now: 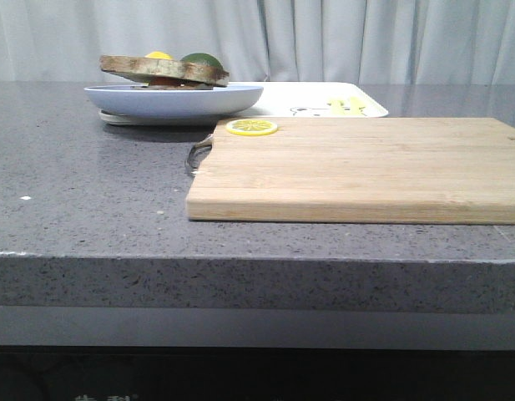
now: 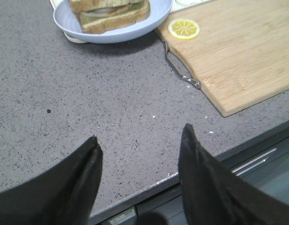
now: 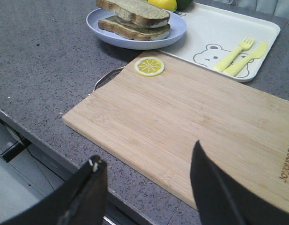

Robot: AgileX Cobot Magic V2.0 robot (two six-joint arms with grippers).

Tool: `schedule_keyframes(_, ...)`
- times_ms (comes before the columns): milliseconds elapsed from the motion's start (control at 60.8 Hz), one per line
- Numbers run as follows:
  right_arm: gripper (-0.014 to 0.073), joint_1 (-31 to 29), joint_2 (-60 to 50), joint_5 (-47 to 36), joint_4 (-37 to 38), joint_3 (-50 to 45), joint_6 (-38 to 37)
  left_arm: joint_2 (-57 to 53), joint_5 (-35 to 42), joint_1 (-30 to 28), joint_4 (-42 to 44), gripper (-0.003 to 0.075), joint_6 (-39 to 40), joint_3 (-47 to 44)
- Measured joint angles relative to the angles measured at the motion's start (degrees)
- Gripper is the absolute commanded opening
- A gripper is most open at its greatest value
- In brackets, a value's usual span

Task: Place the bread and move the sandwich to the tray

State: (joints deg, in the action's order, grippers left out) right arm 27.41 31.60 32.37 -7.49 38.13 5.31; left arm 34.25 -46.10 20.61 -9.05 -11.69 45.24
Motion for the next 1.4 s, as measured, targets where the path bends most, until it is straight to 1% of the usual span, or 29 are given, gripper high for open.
schedule_keyframes(148, 0.0423, 0.0, 0.0, 0.0, 0.0, 0.0, 0.0, -3.1, -0.3, 0.0, -0.1, 0.0359, 0.2, -0.2)
schedule_keyframes(362, 0.0422, 0.0, 0.0, 0.0, 0.0, 0.0, 0.0, -3.3, -0.3, 0.0, -0.2, 0.0358, 0.2, -0.2)
schedule_keyframes(411, 0.0405, 0.0, 0.0, 0.0, 0.0, 0.0, 0.0, -3.3, -0.3, 0.0, -0.2, 0.0349, 0.2, -0.2)
schedule_keyframes(444, 0.0377, 0.0, 0.0, 0.0, 0.0, -0.1, 0.0, -3.3, -0.3, 0.0, -0.2, 0.0330, 0.2, -0.2)
schedule_keyframes(494, 0.0318, 0.0, 0.0, 0.0, 0.6, -0.1, 0.0, -3.3, -0.3, 0.0, -0.2, 0.0281, 0.3, -0.2)
schedule_keyframes(658, 0.0021, 0.0, 0.0, 0.0, 2.2, -0.1, 0.0, -3.3, 0.0, 0.0, -0.2, 0.0061, 0.3, -0.2)
schedule_keyframes(724, -0.0078, 0.0, 0.0, 0.0, 2.3, -0.1, 0.0, -3.3, 0.4, 0.0, -0.2, -0.0018, 0.3, -0.2)
schedule_keyframes(774, -0.0126, 0.0, 0.0, 0.2, 2.3, -0.1, 0.0, -3.3, 0.5, 0.0, -0.2, -0.0018, 0.3, -0.2)
schedule_keyframes(806, -0.0115, 0.0, 0.0, 0.3, 2.4, -0.1, 0.0, -3.3, 0.5, 0.0, -0.2, -0.0018, 0.3, -0.2)
schedule_keyframes(1399, -0.0118, 0.0, 0.0, 0.6, 2.5, -0.1, 0.0, -4.5, 1.4, -0.1, -0.5, -0.0018, 0.3, -1.1)
